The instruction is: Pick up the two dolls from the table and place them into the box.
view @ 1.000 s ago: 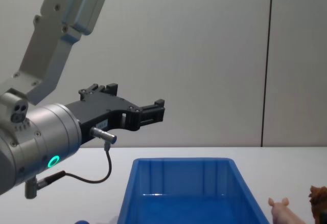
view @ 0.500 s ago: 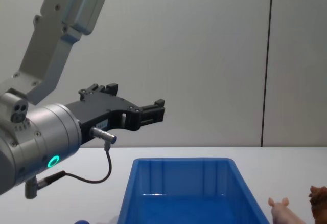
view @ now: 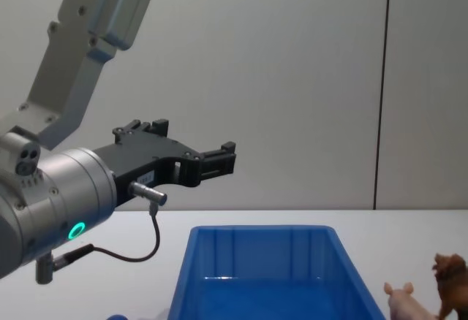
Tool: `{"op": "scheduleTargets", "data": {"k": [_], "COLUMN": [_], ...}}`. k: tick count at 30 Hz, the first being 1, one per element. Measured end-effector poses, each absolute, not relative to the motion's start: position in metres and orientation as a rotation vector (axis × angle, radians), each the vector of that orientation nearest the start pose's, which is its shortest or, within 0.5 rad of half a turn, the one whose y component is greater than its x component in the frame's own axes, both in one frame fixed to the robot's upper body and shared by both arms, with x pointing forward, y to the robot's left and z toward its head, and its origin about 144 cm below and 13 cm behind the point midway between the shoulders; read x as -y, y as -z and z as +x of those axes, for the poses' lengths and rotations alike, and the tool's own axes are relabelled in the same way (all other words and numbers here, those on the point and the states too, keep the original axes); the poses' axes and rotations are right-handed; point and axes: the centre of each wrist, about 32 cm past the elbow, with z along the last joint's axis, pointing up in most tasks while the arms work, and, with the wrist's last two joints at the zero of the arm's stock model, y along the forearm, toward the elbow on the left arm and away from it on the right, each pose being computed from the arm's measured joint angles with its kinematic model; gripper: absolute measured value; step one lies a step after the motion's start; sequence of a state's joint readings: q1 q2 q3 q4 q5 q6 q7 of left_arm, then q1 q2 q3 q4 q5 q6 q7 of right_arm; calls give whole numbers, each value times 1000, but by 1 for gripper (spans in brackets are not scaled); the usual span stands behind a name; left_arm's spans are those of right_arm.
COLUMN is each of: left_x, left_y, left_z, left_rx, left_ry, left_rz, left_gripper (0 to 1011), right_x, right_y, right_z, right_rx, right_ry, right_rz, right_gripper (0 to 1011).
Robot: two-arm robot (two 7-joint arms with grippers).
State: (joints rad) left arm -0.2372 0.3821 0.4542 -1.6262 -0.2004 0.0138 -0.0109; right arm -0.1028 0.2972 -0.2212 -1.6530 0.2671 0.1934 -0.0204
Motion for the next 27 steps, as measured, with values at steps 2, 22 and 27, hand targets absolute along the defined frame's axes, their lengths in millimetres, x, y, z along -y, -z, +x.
{"op": "scheduleTargets", "data": {"k": [2,22,27], "left_x": [-198,-198,-198], "left_y": [-1204,-1204,-1204], "left_z": [492,492,492], "left_rx": [268,268,268], "left_ry": [-1124,-1124,-1124], "left_rz": [61,61,61], "left_gripper": [1001,1001,1001], "right_x": [237,219,208], "right_y": [-1129,-1163,-1168], "right_z": [420,423,431], "right_rx": [-169,-34,-30], "right_ry": [1342,1196,1122], "right_rz": [-231,-106,-79], "right_gripper": [297,298,298]}}
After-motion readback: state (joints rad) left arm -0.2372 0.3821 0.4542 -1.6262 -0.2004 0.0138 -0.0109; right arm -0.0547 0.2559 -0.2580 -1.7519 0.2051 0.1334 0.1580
